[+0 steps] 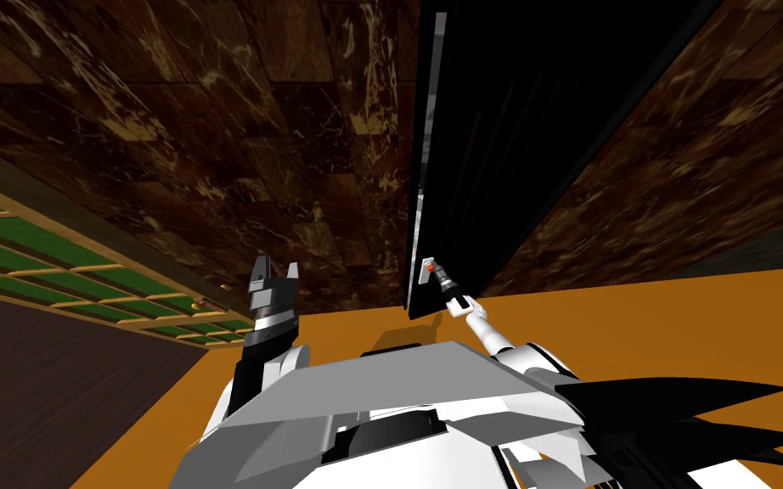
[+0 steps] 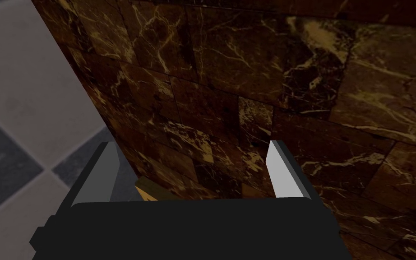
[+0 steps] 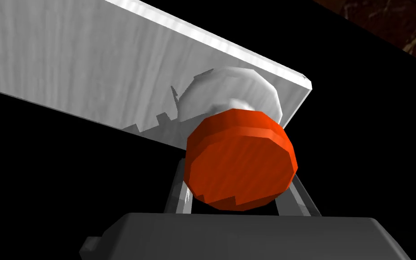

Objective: Pull the door open

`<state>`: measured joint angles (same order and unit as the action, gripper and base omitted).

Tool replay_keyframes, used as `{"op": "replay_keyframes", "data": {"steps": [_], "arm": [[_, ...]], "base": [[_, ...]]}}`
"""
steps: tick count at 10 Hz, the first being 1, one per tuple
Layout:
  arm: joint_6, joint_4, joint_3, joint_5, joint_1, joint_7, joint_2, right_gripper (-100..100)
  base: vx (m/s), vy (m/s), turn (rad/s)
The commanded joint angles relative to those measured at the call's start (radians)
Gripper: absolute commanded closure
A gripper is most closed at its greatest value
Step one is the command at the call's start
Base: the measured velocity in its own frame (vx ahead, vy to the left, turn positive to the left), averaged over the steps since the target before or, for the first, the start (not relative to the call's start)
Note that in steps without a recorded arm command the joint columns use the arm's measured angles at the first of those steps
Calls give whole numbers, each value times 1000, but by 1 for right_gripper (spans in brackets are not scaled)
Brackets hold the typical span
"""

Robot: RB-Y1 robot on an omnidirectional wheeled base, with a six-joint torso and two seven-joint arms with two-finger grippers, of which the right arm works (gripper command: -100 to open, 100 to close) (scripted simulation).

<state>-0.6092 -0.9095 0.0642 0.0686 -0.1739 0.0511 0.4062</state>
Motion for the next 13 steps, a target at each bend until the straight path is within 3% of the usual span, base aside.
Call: {"op": "replay_keyframes", "data": {"steps": [1, 4, 5, 7, 10, 12, 13], "arm": [[11, -22, 5, 37, 1, -50, -1, 100], [25, -34, 21, 100, 0, -127, -9, 100], [25, -34, 21, 100, 0, -132, -9, 100], [40, -47, 38, 163, 0, -198, -16, 100], [47, -53, 46, 195, -1, -255, -20, 100], [61, -65, 63, 259, -2, -322, -28, 100], [61, -65, 63, 259, -2, -337, -28, 100]], "base": [[-60, -40, 59], [-63, -61, 77], [-44, -33, 38], [-73, -56, 91], [-57, -48, 53], [-72, -48, 87], [-59, -51, 59]]}}
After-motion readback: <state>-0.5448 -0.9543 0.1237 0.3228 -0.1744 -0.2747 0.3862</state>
